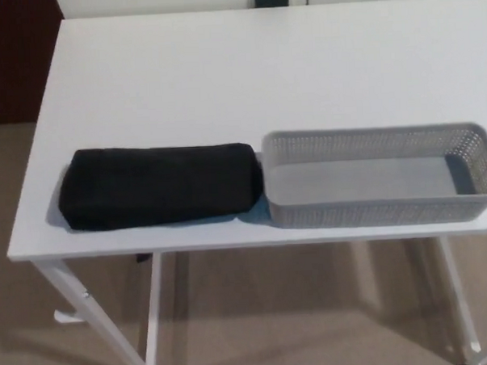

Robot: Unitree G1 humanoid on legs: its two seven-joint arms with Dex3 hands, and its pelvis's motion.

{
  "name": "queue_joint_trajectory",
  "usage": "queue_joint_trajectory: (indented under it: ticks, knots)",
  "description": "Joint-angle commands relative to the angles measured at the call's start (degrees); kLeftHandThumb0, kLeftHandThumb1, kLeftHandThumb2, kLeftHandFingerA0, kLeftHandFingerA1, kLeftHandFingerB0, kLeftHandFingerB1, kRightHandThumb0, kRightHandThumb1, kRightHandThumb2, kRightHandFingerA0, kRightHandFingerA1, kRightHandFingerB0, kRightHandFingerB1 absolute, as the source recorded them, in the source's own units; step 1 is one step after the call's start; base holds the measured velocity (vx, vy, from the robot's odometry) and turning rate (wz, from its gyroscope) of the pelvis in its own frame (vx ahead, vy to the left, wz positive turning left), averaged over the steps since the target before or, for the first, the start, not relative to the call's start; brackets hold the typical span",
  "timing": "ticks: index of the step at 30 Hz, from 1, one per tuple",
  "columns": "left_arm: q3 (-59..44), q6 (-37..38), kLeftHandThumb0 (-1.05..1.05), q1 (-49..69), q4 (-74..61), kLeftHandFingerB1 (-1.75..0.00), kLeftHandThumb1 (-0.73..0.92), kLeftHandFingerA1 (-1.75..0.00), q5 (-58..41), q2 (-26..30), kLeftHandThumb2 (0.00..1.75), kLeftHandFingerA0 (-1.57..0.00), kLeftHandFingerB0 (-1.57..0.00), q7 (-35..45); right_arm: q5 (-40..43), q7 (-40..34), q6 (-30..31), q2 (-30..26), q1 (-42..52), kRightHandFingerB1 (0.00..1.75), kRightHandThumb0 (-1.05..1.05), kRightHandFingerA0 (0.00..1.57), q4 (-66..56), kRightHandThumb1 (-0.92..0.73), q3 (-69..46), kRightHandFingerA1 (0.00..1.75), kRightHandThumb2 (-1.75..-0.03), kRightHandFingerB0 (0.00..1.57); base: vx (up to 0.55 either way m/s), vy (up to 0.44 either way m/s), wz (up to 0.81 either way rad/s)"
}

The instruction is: The robot walk towards a table in front and pick up a black pencil case on the left hand side and put the pencil case into a small container on the right hand side

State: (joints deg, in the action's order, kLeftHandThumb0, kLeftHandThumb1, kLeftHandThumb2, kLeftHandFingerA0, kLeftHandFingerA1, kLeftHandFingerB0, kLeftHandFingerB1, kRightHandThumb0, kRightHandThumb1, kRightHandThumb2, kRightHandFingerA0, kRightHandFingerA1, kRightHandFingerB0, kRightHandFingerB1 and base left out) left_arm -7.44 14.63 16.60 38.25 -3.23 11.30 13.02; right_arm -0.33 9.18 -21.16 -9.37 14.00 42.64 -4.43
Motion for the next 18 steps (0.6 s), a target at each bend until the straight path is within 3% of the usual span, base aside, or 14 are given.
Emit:
queue_joint_trajectory:
  ticks: [1, 3, 4, 5, 6, 18]
  knots:
    - [-0.34, 0.64, -0.47, 0.49, 0.10, 0.00, 0.62, -0.44, 0.39, 1.49, 0.58, -0.14, 0.00, -0.02, 0.71, 0.64, -0.08, -0.05, 0.39, 0.44, -0.52, 0.62, 0.51, -0.44, -0.27, 0.53, -0.73, 0.31, 0.00, 0.258, -0.29]
    - [-0.34, 0.20, -0.48, 0.61, -0.19, 0.00, 0.61, -0.44, 0.09, 1.53, 0.58, -0.13, 0.00, 0.24, 0.61, 0.58, -0.29, -0.01, 0.19, 0.44, -0.52, 0.63, 1.09, -0.44, -0.33, 0.53, -0.73, 0.31, 0.01, 0.177, 0.19]
    - [-0.11, 0.21, -0.57, 0.69, -0.31, -0.10, 0.37, -0.48, 0.53, 1.66, 0.74, -0.07, 0.00, -0.18, 0.57, 0.52, -0.54, 0.02, 0.07, 0.45, -0.51, 0.65, 1.37, -0.43, -0.38, 0.53, -0.73, 0.32, 0.03, 0.085, 0.06]
    - [-0.10, 0.16, -0.47, 0.64, -0.28, 0.00, 0.62, -0.44, 0.48, 1.65, 0.58, -0.14, 0.00, -0.17, 0.59, 0.54, -0.49, 0.05, 0.13, 0.45, -0.51, 0.65, 1.21, -0.43, -0.39, 0.53, -0.73, 0.33, 0.00, 0.000, 0.00]
    - [-0.16, 0.14, -0.51, 0.64, -0.24, 0.00, 0.52, -0.50, 0.36, 1.65, 0.77, -0.12, 0.00, -0.15, 0.51, 0.47, -0.38, 0.10, 0.07, 0.45, -0.51, 0.65, 1.23, -0.44, -0.34, 0.53, -0.73, 0.33, 0.00, 0.000, 0.00]
    - [0.00, 0.15, -0.52, 0.55, 0.25, 0.00, 0.51, -0.49, 0.50, 1.88, 0.77, -0.12, 0.00, -0.38, 0.32, 0.59, -0.13, -0.02, 0.25, 0.45, -0.51, 0.65, 0.71, -0.44, -0.17, 0.53, -0.73, 0.33, 0.00, -0.025, 0.02]
